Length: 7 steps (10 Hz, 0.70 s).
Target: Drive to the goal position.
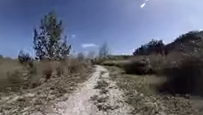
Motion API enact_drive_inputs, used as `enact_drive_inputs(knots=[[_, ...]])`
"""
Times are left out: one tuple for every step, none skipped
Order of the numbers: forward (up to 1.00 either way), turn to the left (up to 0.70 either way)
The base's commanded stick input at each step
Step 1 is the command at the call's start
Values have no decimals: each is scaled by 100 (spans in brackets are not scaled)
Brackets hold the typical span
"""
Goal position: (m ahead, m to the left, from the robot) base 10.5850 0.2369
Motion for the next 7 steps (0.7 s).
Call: enact_drive_inputs(knots=[[70,0],[70,0],[70,0],[70,0],[70,0],[70,0],[70,0]])
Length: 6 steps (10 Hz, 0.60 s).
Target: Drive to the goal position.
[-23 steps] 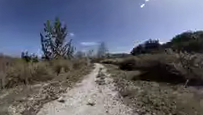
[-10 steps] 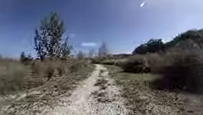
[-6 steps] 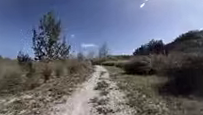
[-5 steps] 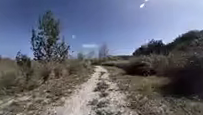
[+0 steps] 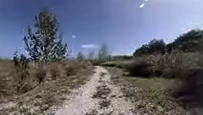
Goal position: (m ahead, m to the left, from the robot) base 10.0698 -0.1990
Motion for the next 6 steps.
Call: enact_drive_inputs(knots=[[70,0],[70,0],[70,0],[70,0],[70,0],[70,0]])
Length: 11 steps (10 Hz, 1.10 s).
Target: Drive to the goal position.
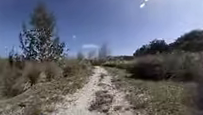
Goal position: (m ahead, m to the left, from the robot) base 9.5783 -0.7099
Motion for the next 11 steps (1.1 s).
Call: enact_drive_inputs(knots=[[70,0],[70,0],[70,0],[70,0],[70,0],[70,0],[70,0],[70,0],[70,0],[70,0],[70,0]])
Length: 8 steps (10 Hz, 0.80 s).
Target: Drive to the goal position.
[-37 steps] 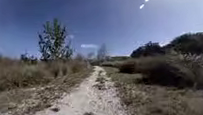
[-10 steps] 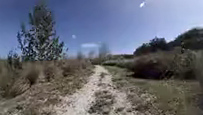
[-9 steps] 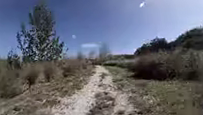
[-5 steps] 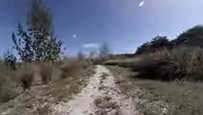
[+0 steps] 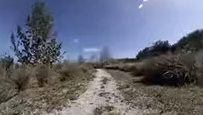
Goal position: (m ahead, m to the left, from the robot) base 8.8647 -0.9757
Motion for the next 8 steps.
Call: enact_drive_inputs(knots=[[70,0],[70,0],[70,0],[70,0],[70,0],[70,0],[70,0],[70,0]])
